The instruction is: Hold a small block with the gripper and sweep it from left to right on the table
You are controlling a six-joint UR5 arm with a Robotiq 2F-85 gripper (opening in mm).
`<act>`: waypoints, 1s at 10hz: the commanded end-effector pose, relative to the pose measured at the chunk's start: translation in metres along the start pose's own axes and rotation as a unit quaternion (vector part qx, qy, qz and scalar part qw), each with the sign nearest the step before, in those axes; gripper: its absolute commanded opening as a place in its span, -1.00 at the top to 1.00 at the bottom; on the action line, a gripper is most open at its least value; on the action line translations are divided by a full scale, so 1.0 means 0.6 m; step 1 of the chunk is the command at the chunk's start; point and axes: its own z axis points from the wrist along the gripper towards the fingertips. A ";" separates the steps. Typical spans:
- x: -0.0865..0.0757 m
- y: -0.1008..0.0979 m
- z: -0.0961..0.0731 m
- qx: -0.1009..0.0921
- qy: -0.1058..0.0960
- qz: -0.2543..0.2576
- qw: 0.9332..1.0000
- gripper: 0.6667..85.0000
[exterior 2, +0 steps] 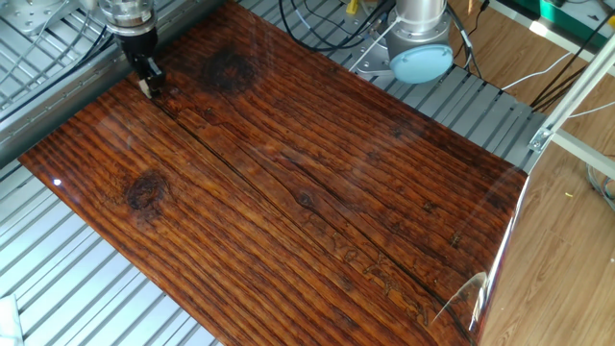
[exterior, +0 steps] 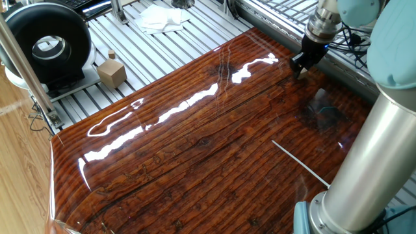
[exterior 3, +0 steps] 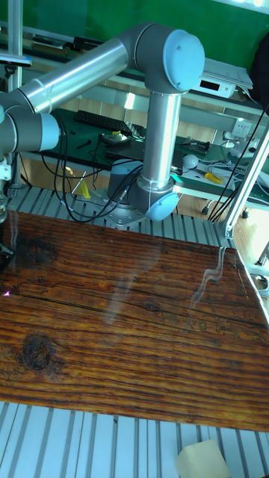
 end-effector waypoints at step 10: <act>0.012 -0.005 0.001 -0.003 0.011 0.005 1.000 0.99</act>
